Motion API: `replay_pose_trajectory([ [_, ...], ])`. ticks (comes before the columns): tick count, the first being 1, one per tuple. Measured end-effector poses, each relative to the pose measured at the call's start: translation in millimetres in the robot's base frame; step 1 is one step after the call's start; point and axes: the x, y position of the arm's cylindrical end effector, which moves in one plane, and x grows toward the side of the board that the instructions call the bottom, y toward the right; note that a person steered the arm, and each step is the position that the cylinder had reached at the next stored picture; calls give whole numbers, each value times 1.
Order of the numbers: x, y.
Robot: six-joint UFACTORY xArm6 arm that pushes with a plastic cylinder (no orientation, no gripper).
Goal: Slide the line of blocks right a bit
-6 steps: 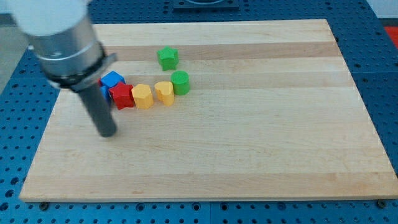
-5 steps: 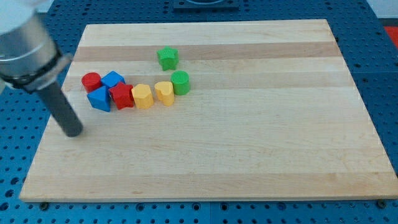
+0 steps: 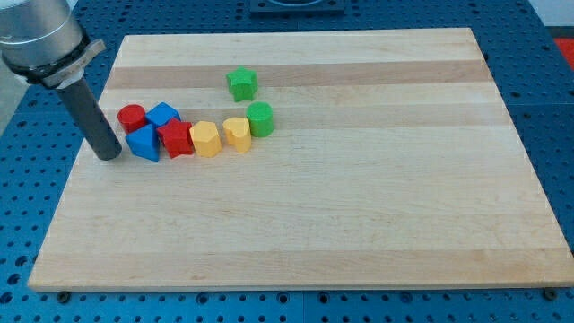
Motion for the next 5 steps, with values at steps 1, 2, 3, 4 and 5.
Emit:
replay_pose_trajectory([
  [1, -3, 6],
  [2, -3, 22],
  [3, -3, 42],
  [4, -3, 65],
  [5, -3, 84],
])
